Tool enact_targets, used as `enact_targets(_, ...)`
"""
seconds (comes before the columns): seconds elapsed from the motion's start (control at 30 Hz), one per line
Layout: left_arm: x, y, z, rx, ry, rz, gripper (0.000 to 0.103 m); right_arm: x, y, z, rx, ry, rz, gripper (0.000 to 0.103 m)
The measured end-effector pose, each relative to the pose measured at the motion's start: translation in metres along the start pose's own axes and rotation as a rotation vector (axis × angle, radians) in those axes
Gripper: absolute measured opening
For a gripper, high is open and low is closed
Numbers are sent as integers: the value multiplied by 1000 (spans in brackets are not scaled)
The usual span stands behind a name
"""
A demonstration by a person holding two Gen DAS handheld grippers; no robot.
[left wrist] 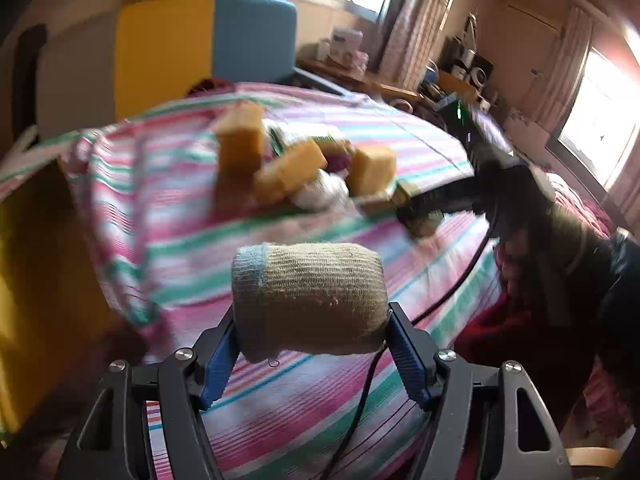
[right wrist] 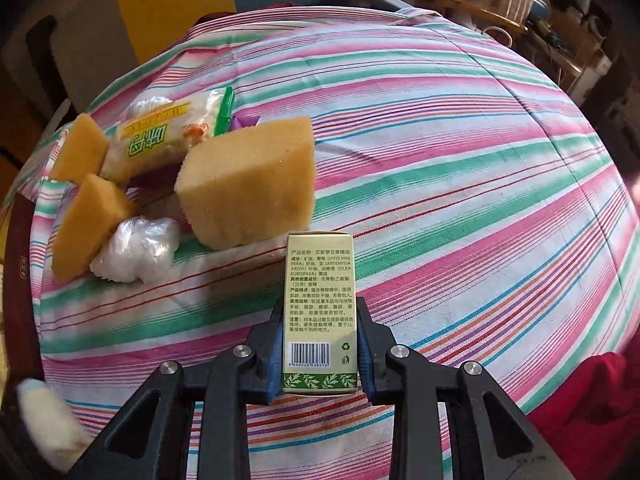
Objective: Organize objects
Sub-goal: 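Lift the sock with the left tool while the right tool grasps the small green box, then lower the sock into the gold tray and open the left tool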
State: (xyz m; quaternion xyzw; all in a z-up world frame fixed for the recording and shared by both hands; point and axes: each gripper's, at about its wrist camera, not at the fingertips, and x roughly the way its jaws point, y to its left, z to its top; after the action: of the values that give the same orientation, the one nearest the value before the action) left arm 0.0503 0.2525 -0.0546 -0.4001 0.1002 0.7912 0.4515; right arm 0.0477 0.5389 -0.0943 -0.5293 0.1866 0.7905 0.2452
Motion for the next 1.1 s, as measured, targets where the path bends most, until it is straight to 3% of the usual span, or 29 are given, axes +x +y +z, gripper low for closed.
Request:
enact_targets(0.17,-41,16,9,-51,-79,90,70,0,1,0,-27,-4,-3,31)
enact_targets(0.43,-74,58,6,-165,-113,154,70,3,7,4,-53,-12,-22,31)
enact_targets(0.6,-108,103,-6,-284,-151,212,70,2,8,-1,-64,-16,-28,31)
enact_targets(0.73,-141,151,-26,-398,-181,317,70,2,9,-1,-74,-17,-31,31)
enact_targets(0.97,-142,204,-52,-532,-104,376,70,1,15,-4,-101,-20,-35,31)
enact_targets(1.1,-120,204,-50,-485,-35,377,70,2,17,-2,-103,-20,-36,31)
